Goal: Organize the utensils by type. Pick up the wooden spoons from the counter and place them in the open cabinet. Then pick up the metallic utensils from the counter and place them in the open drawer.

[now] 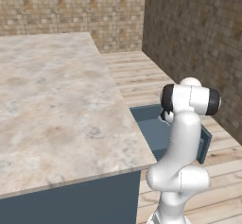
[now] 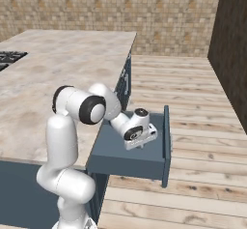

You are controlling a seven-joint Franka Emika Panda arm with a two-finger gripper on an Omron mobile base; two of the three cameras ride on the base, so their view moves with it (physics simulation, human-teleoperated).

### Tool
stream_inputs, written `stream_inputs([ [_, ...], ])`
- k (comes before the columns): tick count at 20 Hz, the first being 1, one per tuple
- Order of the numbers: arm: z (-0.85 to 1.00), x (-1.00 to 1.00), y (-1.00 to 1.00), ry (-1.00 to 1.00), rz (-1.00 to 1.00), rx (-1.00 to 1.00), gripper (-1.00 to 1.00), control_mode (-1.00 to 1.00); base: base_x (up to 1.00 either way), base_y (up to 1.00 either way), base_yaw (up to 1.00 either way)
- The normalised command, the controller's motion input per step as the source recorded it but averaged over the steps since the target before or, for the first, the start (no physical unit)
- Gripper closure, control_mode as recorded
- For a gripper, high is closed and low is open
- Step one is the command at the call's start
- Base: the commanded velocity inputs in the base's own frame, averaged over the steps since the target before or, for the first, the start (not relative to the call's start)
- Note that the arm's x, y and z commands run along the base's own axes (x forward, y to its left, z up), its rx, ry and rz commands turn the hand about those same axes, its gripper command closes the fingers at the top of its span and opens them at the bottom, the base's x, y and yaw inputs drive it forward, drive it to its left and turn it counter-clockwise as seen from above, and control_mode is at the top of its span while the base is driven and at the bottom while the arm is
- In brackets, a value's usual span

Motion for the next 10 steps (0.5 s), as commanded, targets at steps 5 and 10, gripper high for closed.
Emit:
stream_inputs([
  [5,0.1,0.38,0.02,0.06,0.0,0.0,1.0,-1.0,0.0,0.0,0.0],
  [10,-0.04,0.33,0.07,0.15,0.0,0.0,1.0,-1.0,0.0,0.0,0.0],
])
